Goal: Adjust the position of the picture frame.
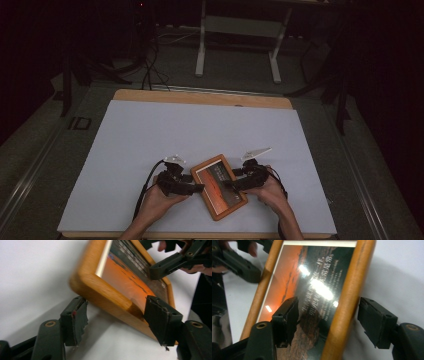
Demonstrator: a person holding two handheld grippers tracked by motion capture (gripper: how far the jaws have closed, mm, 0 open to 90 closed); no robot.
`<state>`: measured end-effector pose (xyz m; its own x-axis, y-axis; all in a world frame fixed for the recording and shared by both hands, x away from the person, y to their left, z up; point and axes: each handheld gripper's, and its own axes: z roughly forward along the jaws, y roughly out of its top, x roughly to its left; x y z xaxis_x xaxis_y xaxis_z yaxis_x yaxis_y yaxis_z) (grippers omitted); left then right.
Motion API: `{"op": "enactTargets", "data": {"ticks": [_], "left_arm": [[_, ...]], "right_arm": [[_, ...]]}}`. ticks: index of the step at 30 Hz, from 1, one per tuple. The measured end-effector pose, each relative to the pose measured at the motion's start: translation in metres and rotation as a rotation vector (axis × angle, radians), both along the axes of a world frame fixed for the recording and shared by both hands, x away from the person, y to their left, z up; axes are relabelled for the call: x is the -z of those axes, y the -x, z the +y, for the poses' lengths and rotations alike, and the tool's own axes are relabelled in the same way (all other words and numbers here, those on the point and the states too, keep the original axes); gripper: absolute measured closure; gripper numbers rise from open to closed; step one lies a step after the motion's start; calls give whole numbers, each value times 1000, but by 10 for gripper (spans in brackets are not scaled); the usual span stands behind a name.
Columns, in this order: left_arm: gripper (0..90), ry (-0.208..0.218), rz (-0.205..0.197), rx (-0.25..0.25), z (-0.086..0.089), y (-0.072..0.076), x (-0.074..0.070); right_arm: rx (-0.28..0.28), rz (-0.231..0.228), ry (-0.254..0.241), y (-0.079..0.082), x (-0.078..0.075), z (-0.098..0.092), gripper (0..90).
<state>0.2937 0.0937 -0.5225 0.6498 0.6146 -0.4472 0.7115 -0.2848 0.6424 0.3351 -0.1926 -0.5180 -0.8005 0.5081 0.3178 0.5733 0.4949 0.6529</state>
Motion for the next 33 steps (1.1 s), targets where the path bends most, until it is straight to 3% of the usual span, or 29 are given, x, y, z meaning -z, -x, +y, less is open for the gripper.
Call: {"op": "enactTargets", "data": {"ticks": [3,8,16,21,22,25,27,28,29,30,33], "left_arm": [[339,14,26,10,-4,-1,3],[334,9,41,9,-8,-1,4],[365,4,58,-19,-11,-4,2],[392,-20,50,-34,-16,-6,1],[393,-20,49,-35,-16,-6,1],[394,-24,52,-32,-16,-6,1],[395,-28,50,-26,-16,-6,0],[411,-26,48,-28,-16,-6,-1],[411,-15,45,-28,-15,-6,-3],[443,-12,38,-23,-14,-6,-5],[462,-17,6,-12,-17,-4,-13]], "right_arm": [[-3,14,1,-1,2,1,310],[-15,70,-51,-6,8,0,310],[13,71,-56,-7,5,-5,377],[32,81,-77,-9,4,-11,412],[26,111,-92,-11,7,-11,393],[7,147,-108,-13,11,-9,363],[13,147,-109,-13,11,-8,371],[33,124,-107,-12,6,-11,441],[33,124,-107,-12,6,-11,441],[59,104,-129,-12,-1,-19,513],[61,98,-153,-11,-4,-25,535]]}}
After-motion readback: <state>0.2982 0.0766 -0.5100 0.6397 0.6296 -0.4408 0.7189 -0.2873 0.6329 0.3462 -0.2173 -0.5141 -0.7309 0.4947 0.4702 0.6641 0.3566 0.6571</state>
